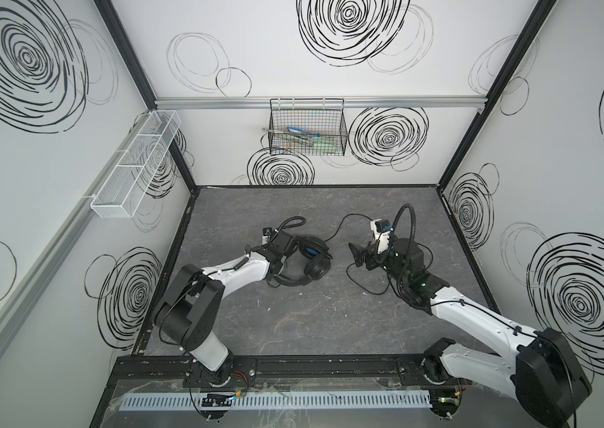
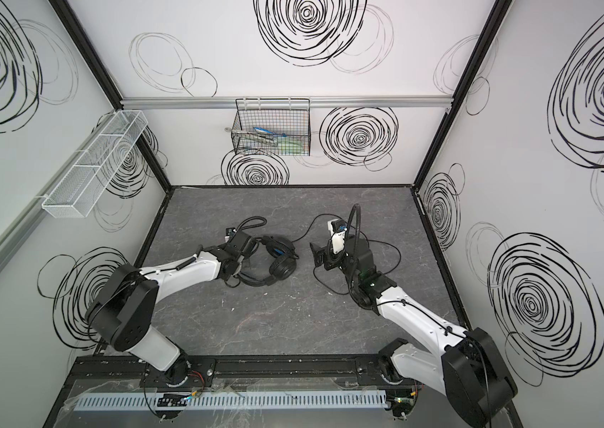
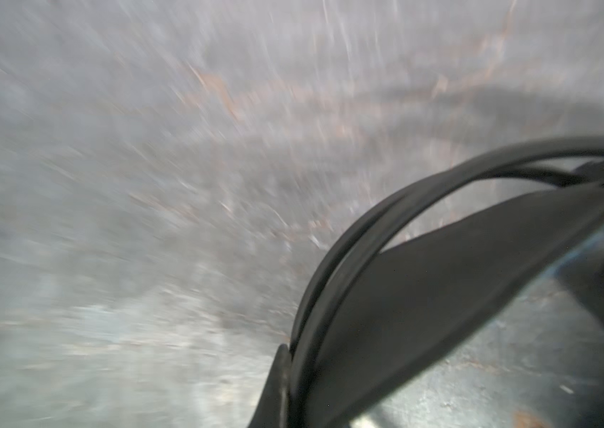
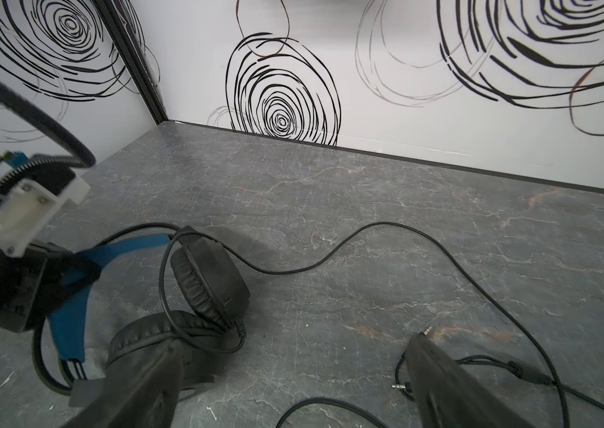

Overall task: Wrap the headphones
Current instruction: 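Close the left gripper on the blue headband of the headphones, then lift the headphones with the left gripper and raise them above the table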

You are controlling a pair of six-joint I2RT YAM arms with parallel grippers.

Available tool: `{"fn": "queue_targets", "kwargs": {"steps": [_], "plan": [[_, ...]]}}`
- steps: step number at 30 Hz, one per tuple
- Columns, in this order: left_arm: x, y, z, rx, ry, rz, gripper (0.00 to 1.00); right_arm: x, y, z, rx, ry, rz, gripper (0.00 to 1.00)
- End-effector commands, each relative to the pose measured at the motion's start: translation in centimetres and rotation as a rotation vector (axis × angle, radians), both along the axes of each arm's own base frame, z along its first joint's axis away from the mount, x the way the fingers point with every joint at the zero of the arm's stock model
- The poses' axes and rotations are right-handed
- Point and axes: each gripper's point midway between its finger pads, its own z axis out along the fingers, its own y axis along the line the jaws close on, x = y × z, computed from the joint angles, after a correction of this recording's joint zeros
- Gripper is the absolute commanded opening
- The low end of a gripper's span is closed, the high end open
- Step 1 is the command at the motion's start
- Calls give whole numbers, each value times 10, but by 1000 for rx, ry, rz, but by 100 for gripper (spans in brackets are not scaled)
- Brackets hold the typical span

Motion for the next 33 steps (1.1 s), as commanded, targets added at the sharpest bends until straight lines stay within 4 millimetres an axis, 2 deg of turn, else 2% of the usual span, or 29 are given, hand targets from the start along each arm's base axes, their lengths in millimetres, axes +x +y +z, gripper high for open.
{"fn": "queue_targets", "kwargs": {"steps": [1, 5, 7, 10, 14, 17, 20, 24, 27, 31, 33], "plan": [[23, 9, 79, 204, -116, -110, 0, -6, 5, 14, 59, -43, 37, 97], [18, 1, 131, 558, -95, -237, 0, -14, 10, 24, 104, -67, 86, 97], [12, 1, 157, 731, -129, -233, 0, -20, 12, 33, 124, -86, 115, 97], [2, 0, 190, 898, -182, -209, 0, -31, 13, 48, 149, -130, 156, 97], [-8, -18, 214, 1046, -233, -272, 0, -46, 9, 62, 203, -222, 187, 97], [-18, -34, 224, 1087, -299, -356, 0, -50, 8, 64, 215, -256, 193, 97], [-32, -36, 239, 1104, -364, -354, 0, -51, 11, 64, 217, -239, 214, 97], [-44, -33, 262, 1026, -442, -313, 0, -56, 19, 66, 219, -220, 269, 97], [-51, -34, 283, 962, -510, -291, 0, -71, 30, 72, 233, -255, 375, 97], [-51, -39, 299, 832, -565, -318, 0, -86, 41, 77, 245, -278, 468, 97], [-49, -43, 305, 703, -580, -351, 0, -90, 43, 78, 250, -285, 494, 97]]}}
